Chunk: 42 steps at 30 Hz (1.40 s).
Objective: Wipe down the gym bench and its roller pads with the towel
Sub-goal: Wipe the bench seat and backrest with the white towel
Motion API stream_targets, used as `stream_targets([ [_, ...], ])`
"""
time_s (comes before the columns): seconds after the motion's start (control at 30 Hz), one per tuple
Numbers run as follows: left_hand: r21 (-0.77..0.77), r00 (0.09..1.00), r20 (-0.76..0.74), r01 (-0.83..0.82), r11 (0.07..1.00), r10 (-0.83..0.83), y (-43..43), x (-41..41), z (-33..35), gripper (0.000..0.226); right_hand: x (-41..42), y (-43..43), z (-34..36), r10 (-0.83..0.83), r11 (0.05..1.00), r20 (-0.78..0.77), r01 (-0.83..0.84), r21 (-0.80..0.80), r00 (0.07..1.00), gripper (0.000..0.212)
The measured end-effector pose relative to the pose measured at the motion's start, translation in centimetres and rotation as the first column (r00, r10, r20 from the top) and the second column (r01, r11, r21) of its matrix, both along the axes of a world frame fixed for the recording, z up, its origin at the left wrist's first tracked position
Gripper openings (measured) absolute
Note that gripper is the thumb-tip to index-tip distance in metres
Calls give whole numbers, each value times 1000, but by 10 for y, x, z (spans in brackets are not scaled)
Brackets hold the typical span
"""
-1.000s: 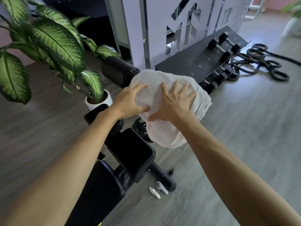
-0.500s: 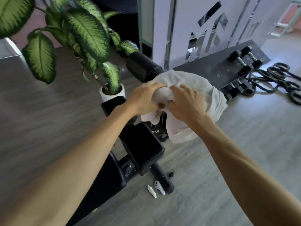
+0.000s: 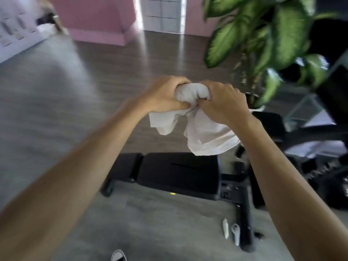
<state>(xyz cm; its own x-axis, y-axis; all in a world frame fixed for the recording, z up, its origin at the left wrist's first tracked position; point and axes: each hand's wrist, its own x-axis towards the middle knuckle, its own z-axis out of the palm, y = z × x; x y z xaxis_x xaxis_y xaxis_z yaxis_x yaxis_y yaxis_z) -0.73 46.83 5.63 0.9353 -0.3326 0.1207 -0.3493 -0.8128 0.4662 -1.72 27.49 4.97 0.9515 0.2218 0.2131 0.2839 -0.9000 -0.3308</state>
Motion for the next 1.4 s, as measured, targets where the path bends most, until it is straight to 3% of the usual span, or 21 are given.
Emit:
stream_targets([
  [0.23,-54,977,-82,-201,978,196,218,-29,-46,61,19,219,-42,208,977,-99,-211,-23,973,28],
  [0.53,-164,921,-291,-316,935,260,398,-11,-148,71,46,397,-143,233,971,-211,-237,5,949,25],
  [0.7,-190,883,-408,-332,924,233,428,8,-240,64,60,422,-233,227,973,-277,-227,31,934,36],
  [0.83,-173,845,-478,-357,918,239,441,36,-315,78,86,429,-315,299,954,-340,-291,76,892,49],
  [0.97,-332,802,-502,-525,784,324,455,60,-396,66,120,438,-406,279,957,-383,-288,35,880,54],
  [1.07,-352,770,-525,-584,732,363,466,75,-461,51,141,447,-468,257,957,-403,-289,-20,878,58],
  [1.4,-205,714,-616,-553,807,333,493,122,-667,52,172,493,-665,183,953,-486,-277,-127,854,61],
])
